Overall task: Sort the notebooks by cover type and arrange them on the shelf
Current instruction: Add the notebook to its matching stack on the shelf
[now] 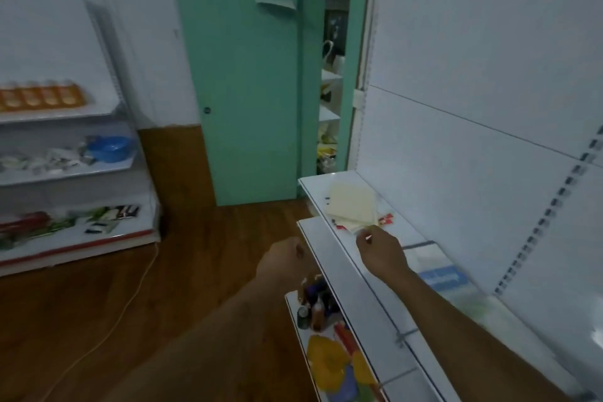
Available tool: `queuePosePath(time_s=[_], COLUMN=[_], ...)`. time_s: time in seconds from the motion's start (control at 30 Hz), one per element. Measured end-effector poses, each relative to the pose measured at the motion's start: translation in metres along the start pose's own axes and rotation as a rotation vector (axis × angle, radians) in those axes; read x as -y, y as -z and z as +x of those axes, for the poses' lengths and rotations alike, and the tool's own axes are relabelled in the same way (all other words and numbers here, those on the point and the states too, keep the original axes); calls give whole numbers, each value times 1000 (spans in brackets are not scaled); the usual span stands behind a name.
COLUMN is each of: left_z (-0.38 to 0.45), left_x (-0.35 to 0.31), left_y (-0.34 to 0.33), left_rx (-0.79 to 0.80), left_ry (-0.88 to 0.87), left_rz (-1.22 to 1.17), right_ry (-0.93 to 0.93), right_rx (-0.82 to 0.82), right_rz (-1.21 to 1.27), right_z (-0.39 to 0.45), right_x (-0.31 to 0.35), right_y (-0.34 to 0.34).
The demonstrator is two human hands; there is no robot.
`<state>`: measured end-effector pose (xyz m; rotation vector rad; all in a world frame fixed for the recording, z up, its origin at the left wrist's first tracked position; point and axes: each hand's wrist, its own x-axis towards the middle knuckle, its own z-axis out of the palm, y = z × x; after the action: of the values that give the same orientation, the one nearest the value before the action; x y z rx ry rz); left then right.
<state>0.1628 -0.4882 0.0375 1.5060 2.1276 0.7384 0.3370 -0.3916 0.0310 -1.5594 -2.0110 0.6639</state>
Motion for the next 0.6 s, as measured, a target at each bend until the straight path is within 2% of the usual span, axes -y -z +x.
queuePosePath(time_s=[0.1, 0.33, 0.6], left_z=[21, 94, 182], left_x=[47, 116, 153], left_y=[35, 109, 121], left_rx=[-59, -89, -21], left_ry=[64, 102, 41], left_rz=[-6, 4, -36], right_ry=[99, 178, 144], right_rx=[57, 114, 127], right_rz=[-19, -56, -76], right_z=[28, 96, 171], right_x=[54, 146, 172], right_y=[-42, -112, -163])
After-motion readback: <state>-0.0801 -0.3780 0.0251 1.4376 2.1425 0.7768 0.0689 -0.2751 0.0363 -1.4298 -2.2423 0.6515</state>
